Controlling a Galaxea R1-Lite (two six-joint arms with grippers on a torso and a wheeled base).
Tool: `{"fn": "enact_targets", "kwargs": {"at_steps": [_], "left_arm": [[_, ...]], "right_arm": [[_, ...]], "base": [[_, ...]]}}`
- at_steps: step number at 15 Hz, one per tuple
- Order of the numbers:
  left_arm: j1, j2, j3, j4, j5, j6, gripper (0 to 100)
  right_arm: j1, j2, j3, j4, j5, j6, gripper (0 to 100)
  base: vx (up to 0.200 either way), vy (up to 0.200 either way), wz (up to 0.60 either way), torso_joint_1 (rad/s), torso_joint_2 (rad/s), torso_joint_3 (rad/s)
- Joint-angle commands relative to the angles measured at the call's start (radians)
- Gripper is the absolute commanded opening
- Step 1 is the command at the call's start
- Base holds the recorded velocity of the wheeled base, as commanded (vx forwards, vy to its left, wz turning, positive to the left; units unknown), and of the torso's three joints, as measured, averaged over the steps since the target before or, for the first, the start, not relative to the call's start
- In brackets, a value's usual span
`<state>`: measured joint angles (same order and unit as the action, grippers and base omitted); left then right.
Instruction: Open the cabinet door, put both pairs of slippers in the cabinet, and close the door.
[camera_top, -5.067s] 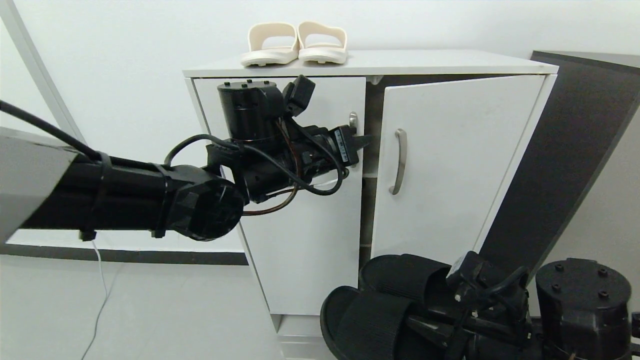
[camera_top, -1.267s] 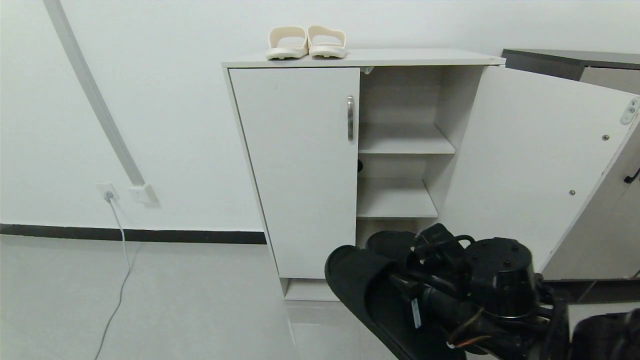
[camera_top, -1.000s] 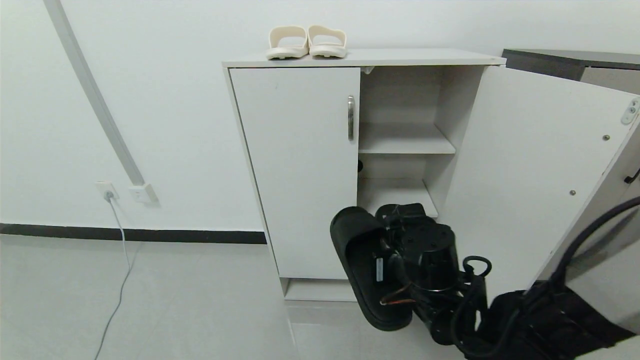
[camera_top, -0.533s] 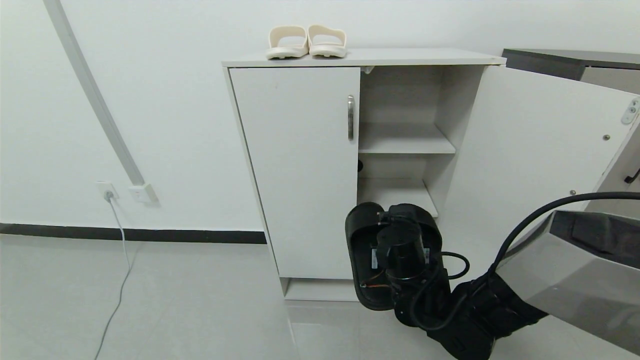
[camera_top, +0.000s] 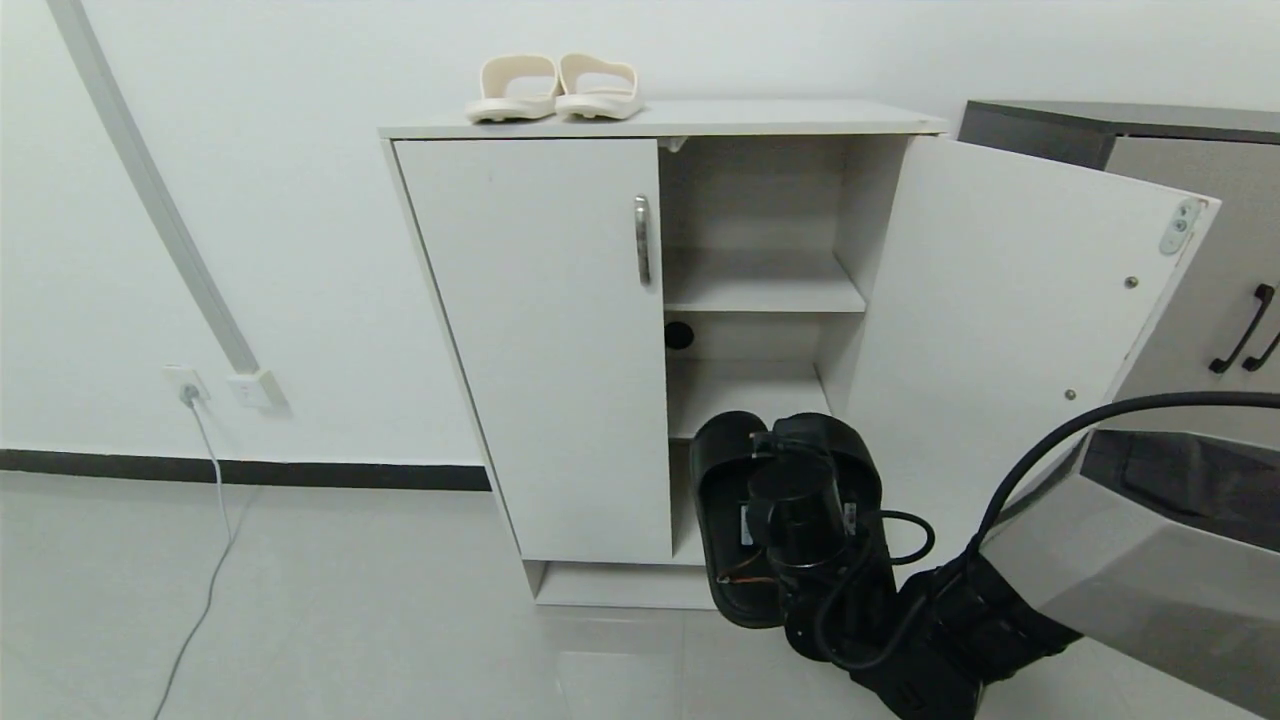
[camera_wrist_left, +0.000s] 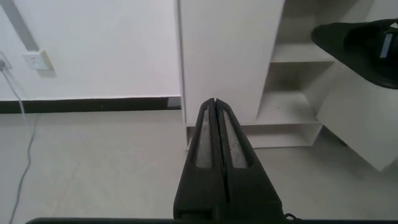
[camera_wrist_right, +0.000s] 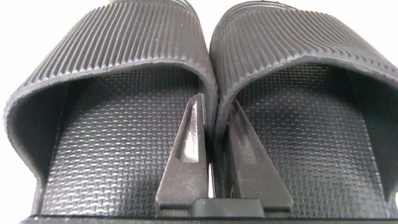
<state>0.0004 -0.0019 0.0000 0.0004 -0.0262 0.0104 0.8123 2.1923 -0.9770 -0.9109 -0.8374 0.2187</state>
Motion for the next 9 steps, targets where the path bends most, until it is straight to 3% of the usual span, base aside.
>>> {"fn": "enact_targets", "kwargs": {"at_steps": [1, 9], "left_arm": [[0.001, 0.002, 0.0, 0.0, 0.0, 0.0, 0], [0.001, 0.002, 0.0, 0.0, 0.0, -0.001, 0]], "right_arm": [[-0.002, 0.007, 0.001, 0.0, 0.001, 0.001, 0], [-0.045, 0.023, 0.02, -0.005, 0.017, -0.001, 0]], "base": [[0.0, 0.0, 0.0, 0.0, 0.0, 0.0], [0.0, 0.0, 0.0, 0.0, 0.0, 0.0]]}}
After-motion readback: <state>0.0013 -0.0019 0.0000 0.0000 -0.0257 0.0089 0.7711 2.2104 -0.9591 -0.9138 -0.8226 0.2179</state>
